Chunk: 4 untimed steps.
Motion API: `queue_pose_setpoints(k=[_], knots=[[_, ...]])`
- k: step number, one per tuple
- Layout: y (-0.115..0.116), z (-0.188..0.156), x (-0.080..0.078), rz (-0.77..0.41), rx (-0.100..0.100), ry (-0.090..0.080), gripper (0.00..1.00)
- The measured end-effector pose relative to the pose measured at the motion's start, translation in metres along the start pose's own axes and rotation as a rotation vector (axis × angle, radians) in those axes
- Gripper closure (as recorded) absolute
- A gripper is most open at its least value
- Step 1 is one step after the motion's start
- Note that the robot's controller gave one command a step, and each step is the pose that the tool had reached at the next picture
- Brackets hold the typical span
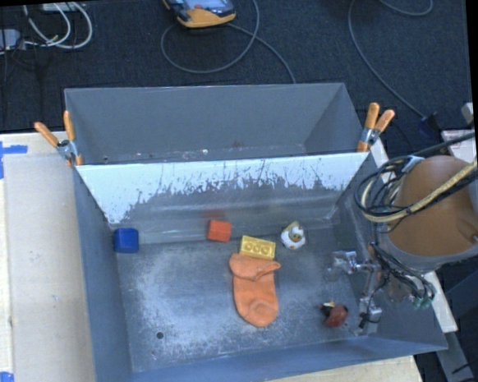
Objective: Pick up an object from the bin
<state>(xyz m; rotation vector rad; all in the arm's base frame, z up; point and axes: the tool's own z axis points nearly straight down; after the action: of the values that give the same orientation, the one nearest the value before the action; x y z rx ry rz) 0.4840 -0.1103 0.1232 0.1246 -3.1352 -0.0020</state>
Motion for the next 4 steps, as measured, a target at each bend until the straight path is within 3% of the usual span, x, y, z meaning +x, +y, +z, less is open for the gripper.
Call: queue_pose_setpoints(k=[1,2,3,4], knots=[[-0.011,0.004,0.001,-0.082,-0.002,0.004,0.0],[-0.006,0.0,0.008,-0.002,-0.001,0.002,0.0],[0.002,0.052,0.006,-0.098,0.0,-0.006,0.0],[0.01,0.054,0.013,-0.022,-0.002,0.003,1.0]])
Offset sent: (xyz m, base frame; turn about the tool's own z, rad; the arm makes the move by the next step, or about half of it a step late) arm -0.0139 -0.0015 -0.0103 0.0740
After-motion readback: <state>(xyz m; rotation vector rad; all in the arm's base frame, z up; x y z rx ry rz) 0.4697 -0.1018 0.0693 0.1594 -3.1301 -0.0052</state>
